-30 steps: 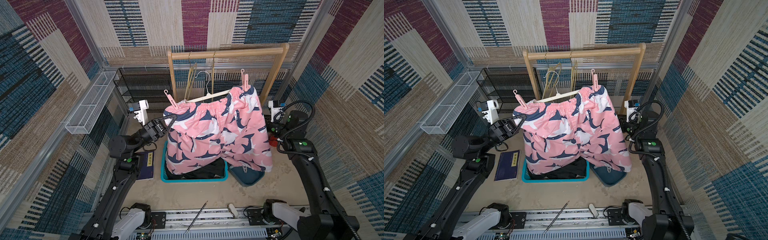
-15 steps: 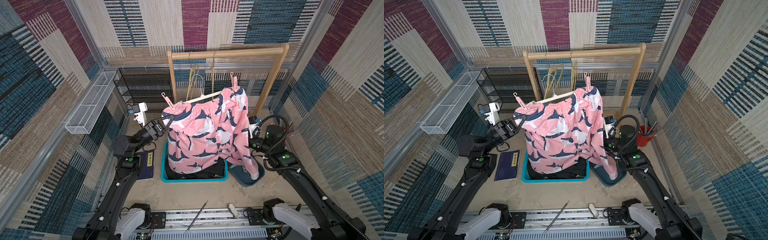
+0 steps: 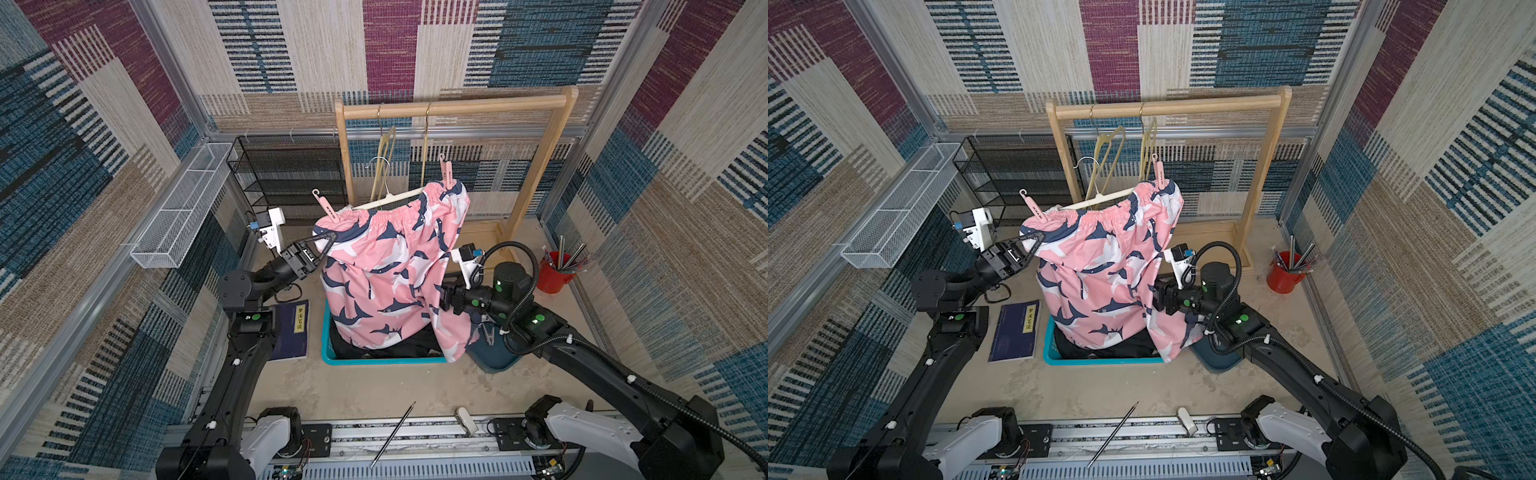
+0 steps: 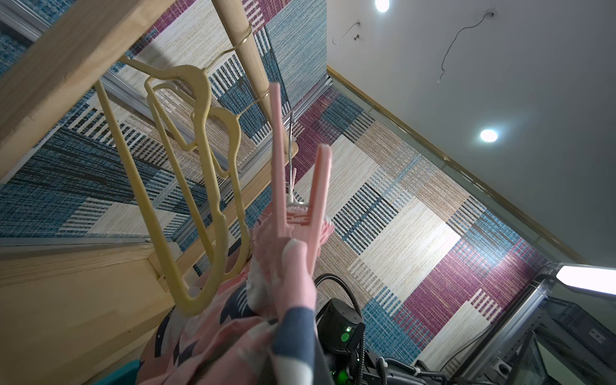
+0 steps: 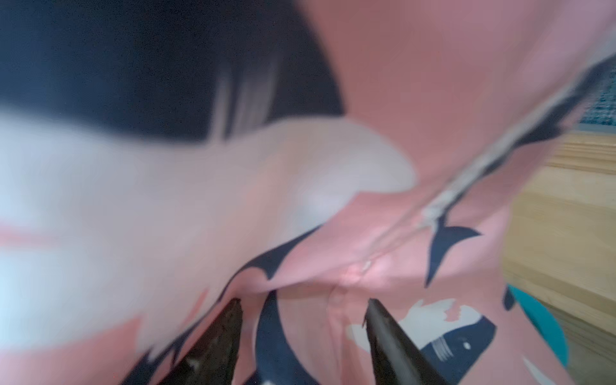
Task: Remove the clothespins securing shorts to the hanger
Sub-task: Adjust the shorts in the basket.
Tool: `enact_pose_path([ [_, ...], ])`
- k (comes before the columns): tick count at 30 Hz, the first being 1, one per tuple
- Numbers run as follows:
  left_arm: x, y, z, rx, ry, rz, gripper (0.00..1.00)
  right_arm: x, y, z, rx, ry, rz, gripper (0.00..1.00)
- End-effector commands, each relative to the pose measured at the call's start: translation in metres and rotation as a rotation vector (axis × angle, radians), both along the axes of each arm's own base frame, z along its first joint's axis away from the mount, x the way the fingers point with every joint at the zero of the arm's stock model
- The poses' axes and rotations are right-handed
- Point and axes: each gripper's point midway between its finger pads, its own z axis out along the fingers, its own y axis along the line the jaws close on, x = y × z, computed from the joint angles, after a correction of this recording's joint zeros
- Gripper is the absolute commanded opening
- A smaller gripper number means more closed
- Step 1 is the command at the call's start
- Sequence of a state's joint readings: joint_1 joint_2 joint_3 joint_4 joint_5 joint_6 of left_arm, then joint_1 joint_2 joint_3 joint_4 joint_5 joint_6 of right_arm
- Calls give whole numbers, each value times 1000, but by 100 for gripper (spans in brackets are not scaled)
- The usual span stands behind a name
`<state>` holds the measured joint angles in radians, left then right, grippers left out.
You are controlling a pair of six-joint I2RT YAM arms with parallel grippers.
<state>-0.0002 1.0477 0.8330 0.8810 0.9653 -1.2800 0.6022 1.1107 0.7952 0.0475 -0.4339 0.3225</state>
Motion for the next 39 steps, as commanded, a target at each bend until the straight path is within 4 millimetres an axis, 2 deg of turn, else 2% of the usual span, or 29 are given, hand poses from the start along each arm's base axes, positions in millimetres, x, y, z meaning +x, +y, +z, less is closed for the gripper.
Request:
enact_pose_path([
  [1,-10,-1,14,20,-100,-12,0,2,17,1,33,-12,1,61],
  [5,-11,-3,15,26,-111,-19,0,-3,44,-21,5,19,50,61],
  [11,-14,-4,15,35,-121,-31,0,-9,76,-39,-17,41,111,61],
  [22,-14,-4,8,24,-115,-46,0,-17,108,-75,-92,55,159,60],
  [24,-14,-4,6,22,-111,-51,0,-18,113,-87,-125,56,154,60],
  [28,-13,-4,4,14,-105,-53,0,-15,112,-126,-186,91,129,60],
  [33,-15,-5,4,15,-106,-65,0,-16,103,-155,-216,124,88,60],
  [36,-14,-5,1,15,-102,-63,0,-14,97,-161,-240,126,62,60],
  [39,-14,-5,0,15,-100,-65,0,-12,92,-148,-236,105,40,60],
])
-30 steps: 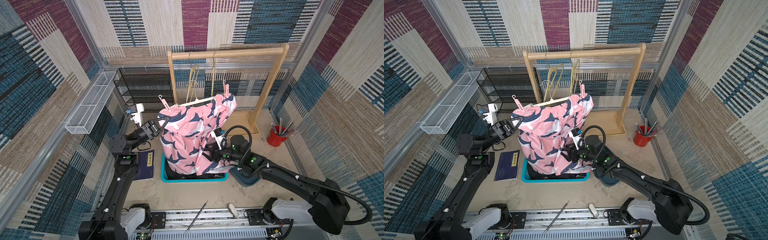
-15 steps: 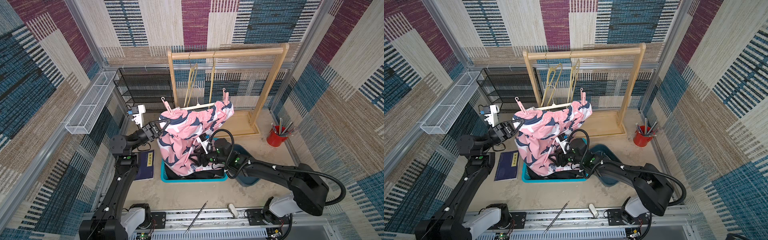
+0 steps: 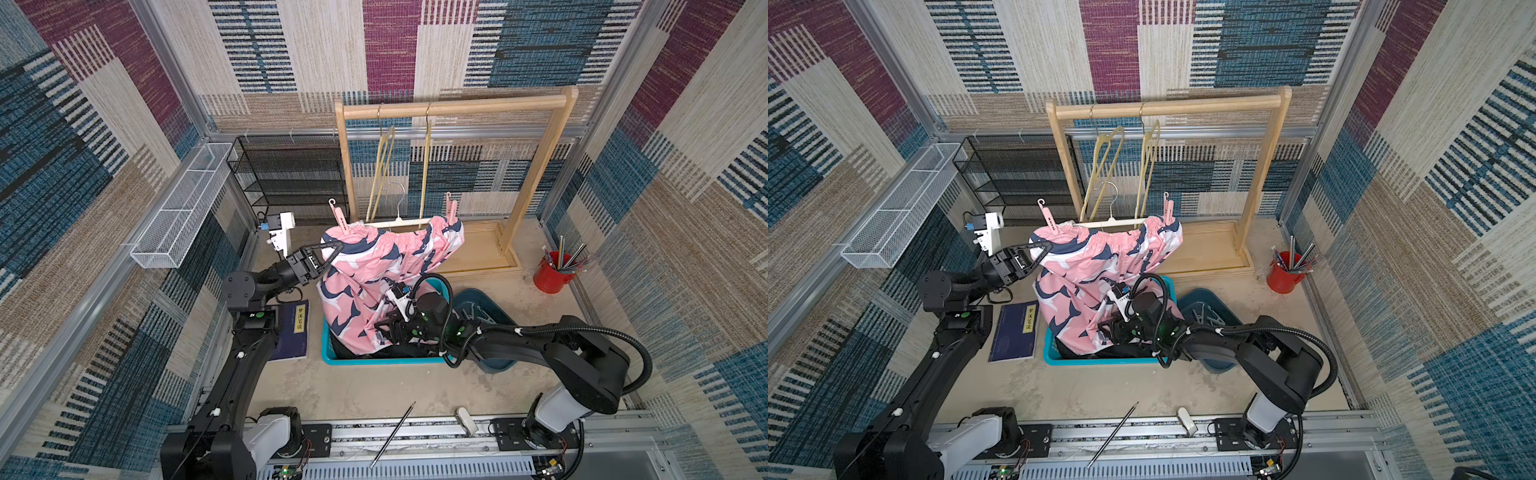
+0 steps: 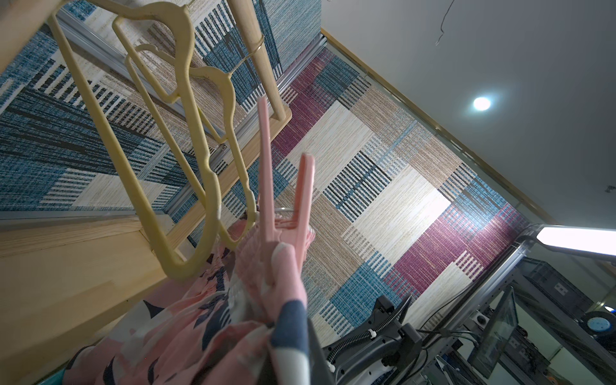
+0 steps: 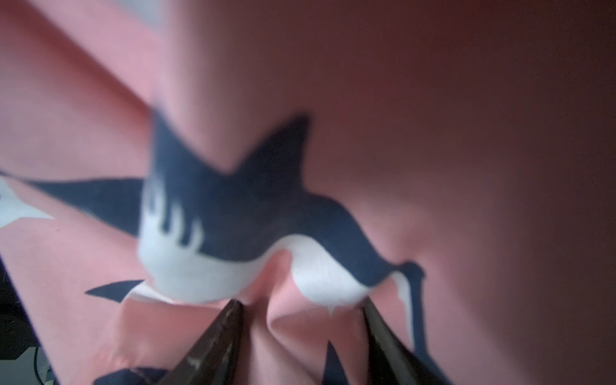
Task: Remove the clothespins securing shorts to the hanger
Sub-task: Adjust the shorts in the basket.
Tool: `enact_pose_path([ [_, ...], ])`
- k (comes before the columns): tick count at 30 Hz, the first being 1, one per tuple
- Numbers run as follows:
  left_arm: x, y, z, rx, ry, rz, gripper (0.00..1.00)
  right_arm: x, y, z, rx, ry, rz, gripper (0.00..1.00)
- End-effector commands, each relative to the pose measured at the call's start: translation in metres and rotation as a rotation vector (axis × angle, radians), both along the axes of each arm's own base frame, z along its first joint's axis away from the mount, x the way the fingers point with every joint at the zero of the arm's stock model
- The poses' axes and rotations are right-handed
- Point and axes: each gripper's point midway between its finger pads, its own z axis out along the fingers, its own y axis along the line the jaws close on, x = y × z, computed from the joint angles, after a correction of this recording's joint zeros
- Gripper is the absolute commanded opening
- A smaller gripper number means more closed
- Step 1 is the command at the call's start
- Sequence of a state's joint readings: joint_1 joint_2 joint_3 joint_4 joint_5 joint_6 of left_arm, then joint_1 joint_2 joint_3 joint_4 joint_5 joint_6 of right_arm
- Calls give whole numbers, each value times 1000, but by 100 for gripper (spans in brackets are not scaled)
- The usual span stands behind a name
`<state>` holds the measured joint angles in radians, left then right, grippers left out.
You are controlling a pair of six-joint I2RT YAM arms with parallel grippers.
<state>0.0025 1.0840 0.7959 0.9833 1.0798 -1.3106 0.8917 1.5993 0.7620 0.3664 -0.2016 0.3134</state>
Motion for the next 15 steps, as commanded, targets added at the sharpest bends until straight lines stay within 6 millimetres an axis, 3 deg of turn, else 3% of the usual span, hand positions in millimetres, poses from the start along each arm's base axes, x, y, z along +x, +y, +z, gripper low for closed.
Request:
enact_pose_path([
  [1,-7,4,20,-41,-96,32,0,1,-11,1,-36,10,-46,60],
  [8,-6,4,19,-40,-94,32,0,0,-39,38,-10,-23,-149,66],
  [15,-6,4,18,-40,-94,30,0,-13,-74,43,-34,17,-234,68],
])
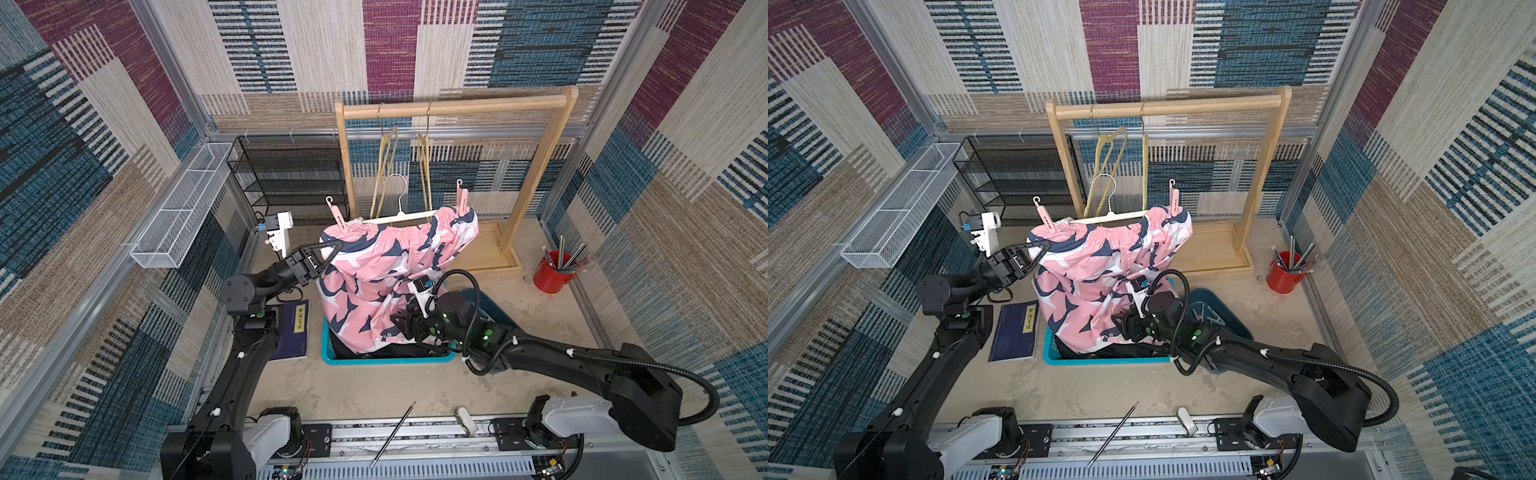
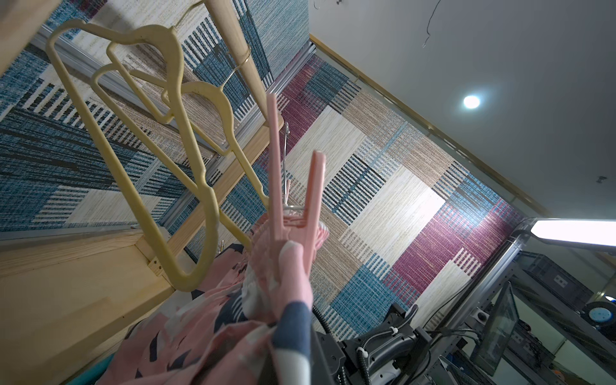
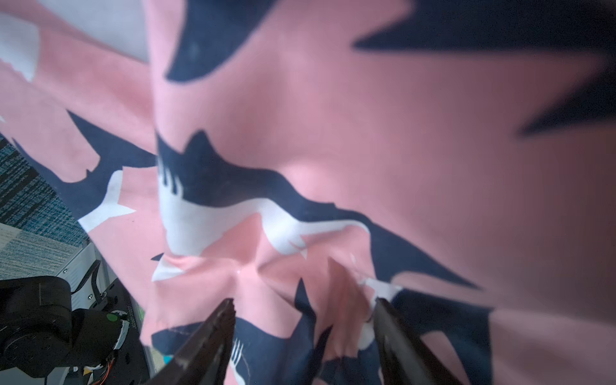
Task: Remove the clothespins securing shorts to the hanger
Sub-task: Adjust the shorts in the basket.
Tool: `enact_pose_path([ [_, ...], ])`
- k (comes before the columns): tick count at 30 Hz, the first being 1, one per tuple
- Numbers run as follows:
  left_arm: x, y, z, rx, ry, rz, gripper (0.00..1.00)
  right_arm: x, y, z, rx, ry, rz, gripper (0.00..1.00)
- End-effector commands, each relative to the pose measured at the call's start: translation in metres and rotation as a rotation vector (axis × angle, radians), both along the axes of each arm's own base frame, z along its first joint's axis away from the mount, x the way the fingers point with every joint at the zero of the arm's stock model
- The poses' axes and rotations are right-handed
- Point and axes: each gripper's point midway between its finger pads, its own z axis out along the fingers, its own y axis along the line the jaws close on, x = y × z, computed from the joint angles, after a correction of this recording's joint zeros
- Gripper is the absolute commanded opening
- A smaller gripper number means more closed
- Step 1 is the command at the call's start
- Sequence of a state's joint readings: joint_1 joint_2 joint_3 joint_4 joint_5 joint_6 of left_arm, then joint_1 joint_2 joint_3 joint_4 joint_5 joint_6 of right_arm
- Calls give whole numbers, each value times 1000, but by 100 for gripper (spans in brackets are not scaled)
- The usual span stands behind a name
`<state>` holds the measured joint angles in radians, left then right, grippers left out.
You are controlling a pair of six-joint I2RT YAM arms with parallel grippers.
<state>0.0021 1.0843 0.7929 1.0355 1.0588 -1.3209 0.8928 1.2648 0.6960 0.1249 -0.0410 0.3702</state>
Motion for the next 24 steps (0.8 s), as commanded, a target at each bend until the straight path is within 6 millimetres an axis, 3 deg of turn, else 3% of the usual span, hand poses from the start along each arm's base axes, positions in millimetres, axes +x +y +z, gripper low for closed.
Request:
enact_pose_path([
  [1,-3,3,11,-24,-54,18,0,-3,-23,-12,-47,57,-83,68],
  [5,-3,2,11,-23,-55,16,0,3,-64,-17,-101,87,-220,68],
  [10,-3,2,12,-22,-55,12,0,24,-118,-2,-67,97,-357,68],
  [15,-3,2,13,-21,-57,9,0,44,-167,-17,-143,179,-475,69],
  [20,-3,2,13,-19,-53,9,0,55,-190,-30,-136,222,-519,69],
  [24,-3,2,12,-16,-53,13,0,57,-183,-43,-139,242,-453,68],
])
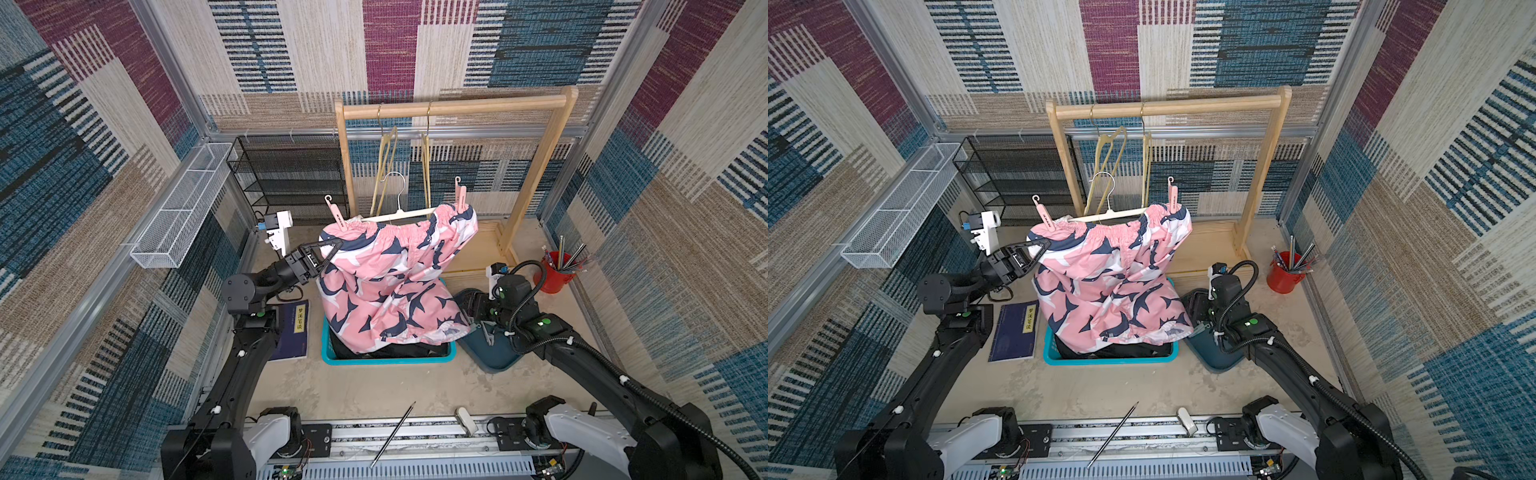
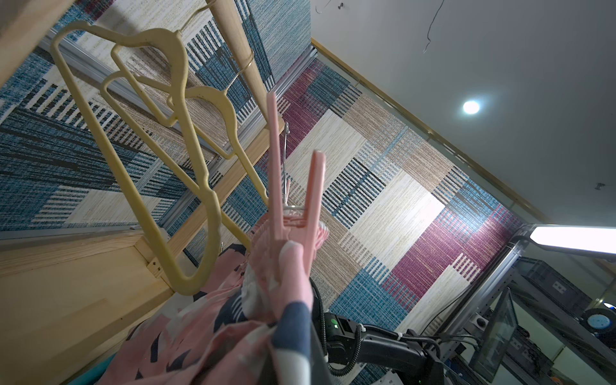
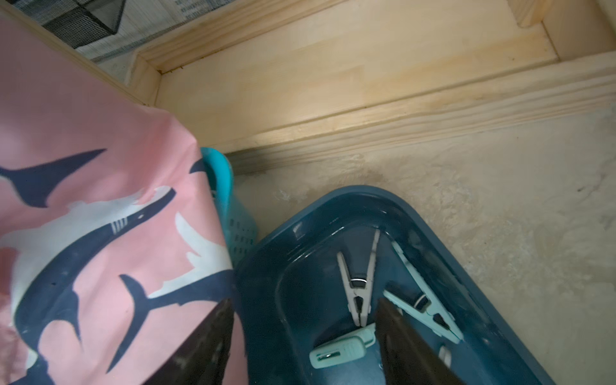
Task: Remove the clothespins securing shorts to the hanger
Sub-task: Adjust the shorts in the basket.
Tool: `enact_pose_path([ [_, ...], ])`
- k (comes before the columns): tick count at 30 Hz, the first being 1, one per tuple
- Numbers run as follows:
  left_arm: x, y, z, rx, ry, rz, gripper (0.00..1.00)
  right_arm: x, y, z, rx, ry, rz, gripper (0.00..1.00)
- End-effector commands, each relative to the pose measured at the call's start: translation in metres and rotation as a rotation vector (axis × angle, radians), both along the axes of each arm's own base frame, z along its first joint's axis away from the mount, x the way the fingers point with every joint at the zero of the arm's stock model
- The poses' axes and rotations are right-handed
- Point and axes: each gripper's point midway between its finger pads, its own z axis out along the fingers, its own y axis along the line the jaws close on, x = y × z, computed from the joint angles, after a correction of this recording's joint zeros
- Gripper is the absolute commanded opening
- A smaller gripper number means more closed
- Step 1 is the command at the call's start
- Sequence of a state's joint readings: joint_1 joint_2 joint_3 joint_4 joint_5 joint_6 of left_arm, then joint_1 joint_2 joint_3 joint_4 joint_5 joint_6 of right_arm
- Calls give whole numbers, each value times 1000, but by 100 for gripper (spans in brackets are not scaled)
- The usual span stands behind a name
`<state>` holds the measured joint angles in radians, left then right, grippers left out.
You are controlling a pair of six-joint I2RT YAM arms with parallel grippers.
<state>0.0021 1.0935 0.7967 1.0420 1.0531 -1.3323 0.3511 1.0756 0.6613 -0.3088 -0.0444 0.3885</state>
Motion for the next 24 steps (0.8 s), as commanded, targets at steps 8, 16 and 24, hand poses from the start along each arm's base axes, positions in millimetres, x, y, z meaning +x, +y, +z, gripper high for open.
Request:
enact_pose_path([
  [8,-1,2,9,-11,-56,16,0,-15,48,-5,147,-22,276,64],
  [16,2,2,8,-17,-51,18,0,-23,61,21,185,-102,383,64],
  [24,2,2,9,-27,-48,10,0,-31,96,24,197,-105,482,63],
])
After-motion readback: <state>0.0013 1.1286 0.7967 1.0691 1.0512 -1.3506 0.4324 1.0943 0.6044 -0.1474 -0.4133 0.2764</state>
